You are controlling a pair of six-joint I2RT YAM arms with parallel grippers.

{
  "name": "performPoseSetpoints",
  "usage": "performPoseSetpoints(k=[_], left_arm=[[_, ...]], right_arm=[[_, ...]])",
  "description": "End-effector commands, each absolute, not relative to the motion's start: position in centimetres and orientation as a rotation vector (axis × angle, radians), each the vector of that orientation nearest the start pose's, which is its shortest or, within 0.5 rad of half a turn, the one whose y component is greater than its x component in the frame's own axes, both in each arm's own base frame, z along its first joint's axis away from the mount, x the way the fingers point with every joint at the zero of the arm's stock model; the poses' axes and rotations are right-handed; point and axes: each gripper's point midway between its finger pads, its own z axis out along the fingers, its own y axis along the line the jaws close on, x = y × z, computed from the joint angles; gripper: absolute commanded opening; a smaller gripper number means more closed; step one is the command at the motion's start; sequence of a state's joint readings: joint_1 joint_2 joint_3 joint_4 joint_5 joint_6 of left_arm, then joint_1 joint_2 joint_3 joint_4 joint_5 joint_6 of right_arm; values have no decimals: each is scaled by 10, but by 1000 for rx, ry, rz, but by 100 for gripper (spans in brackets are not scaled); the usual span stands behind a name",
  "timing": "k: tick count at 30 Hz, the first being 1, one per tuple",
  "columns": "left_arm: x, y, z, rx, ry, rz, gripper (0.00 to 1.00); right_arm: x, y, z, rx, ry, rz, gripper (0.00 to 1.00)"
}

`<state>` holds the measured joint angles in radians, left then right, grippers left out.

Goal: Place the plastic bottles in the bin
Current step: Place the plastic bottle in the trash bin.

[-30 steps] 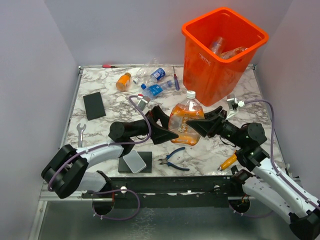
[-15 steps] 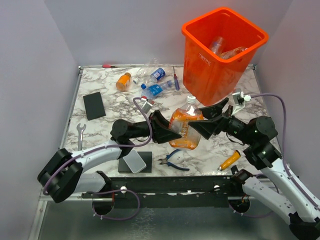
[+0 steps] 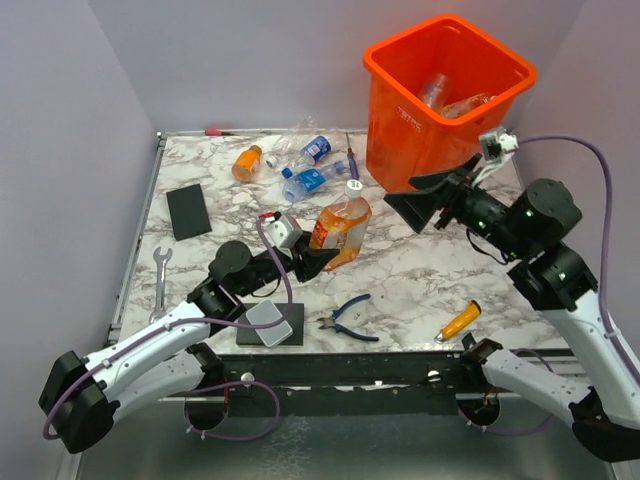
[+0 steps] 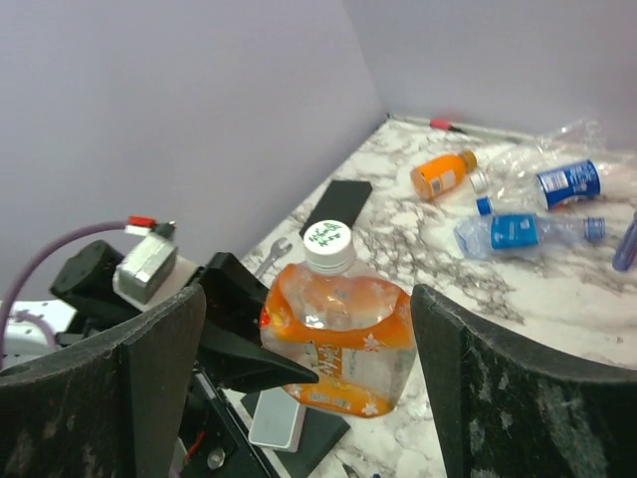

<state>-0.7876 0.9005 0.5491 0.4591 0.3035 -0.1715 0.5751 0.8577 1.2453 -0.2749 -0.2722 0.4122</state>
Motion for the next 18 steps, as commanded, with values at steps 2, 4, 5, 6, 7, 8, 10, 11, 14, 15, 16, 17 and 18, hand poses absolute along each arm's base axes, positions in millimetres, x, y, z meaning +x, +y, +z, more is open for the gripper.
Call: performPoseSetpoints(k=[2, 4, 5, 6, 7, 8, 10, 11, 14, 15, 16, 17, 18], left_arm=[[223, -268, 253, 693, 1404, -759, 10], [221, -269, 251, 702, 1403, -765, 10], [220, -270, 250, 705, 1403, -763, 10], [220, -270, 249, 709, 1402, -760, 10], [219, -271, 248, 711, 1402, -760, 10], [219, -271, 248, 713, 1403, -759, 10], [217, -272, 246, 720, 1404, -763, 9], [216, -273, 247, 721, 1403, -766, 9], [215, -275, 246, 725, 1405, -772, 9], [215, -275, 246, 722, 1407, -772, 9], [215, -275, 246, 720, 1408, -774, 9], [215, -275, 246, 718, 1409, -776, 9], [214, -276, 246, 716, 1410, -779, 8]], right_arm=[[240, 228, 408, -340, 1706, 956, 85], [249, 235, 404, -331, 1738, 960, 83], [252, 238, 405, -331, 1740, 966, 83], [256, 241, 406, -334, 1740, 969, 83], [258, 244, 410, -337, 1735, 972, 83], [261, 247, 409, -342, 1739, 972, 83], [267, 253, 408, -350, 1755, 965, 82], [270, 258, 403, -355, 1774, 962, 81], [274, 270, 388, -375, 1823, 937, 79], [274, 274, 383, -384, 1838, 926, 79], [274, 277, 379, -391, 1849, 918, 78], [274, 279, 374, -396, 1861, 905, 78], [274, 281, 369, -402, 1872, 894, 77]])
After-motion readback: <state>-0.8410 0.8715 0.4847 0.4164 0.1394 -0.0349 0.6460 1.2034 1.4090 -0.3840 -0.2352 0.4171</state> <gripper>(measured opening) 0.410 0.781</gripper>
